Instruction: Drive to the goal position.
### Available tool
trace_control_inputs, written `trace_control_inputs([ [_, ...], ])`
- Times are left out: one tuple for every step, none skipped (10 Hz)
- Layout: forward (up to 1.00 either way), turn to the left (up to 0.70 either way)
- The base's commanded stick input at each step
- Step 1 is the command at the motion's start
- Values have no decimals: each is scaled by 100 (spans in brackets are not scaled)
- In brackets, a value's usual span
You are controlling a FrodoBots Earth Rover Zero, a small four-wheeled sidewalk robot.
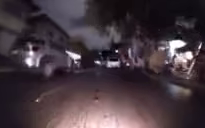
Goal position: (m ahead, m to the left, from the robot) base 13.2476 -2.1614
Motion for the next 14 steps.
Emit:
trace_control_inputs([
  [100,21],
  [100,27],
  [100,4],
  [100,0],
  [100,0],
  [94,0],
  [5,0],
  [88,0],
  [100,0],
  [100,0],
  [100,0],
  [100,0],
  [100,0],
  [100,0],
])
